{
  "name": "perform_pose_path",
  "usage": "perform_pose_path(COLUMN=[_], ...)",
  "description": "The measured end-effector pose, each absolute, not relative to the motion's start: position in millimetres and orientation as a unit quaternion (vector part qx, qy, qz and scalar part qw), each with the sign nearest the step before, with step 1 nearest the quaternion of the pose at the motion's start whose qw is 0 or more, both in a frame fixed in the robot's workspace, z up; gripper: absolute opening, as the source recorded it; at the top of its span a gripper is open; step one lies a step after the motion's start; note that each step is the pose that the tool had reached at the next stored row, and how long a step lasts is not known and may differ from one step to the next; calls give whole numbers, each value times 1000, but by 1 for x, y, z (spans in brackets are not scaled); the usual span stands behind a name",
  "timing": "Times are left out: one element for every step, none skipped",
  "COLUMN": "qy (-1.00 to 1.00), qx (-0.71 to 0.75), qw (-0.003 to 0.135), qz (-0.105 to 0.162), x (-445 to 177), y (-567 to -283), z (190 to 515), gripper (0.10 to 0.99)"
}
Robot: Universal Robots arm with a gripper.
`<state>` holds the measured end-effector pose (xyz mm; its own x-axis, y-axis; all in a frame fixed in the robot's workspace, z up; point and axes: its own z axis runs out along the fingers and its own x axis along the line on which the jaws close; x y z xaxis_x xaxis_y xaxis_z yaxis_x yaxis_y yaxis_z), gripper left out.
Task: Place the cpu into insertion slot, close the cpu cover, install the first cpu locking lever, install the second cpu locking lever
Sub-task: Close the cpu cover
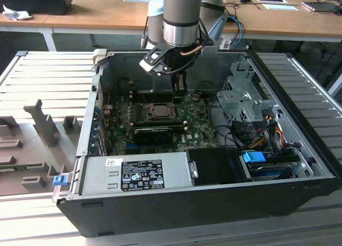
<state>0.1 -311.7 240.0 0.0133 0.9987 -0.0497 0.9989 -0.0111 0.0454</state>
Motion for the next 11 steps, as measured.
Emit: perform_pose_path(qy=[702,702,703,704,706,707,709,710,710,711,712], qx=[711,711,711,709,708,706,705,704,703,702,701], qw=[34,34,34,34,34,34,34,34,34,34,34], qz=[-2,-2,-2,-2,-2,-1,-1,-1,-1,-1,-1], x=[0,-1,-2,-3,-3,-4,-5,-7,-8,-9,-11], y=[-312,-312,-312,-312,-312,-312,-312,-312,-312,-312,-312], z=[240,239,239,237,236,235,235,234,233,232,231], gripper=[106,106,106,106,106,106,106,106,106,106,106])
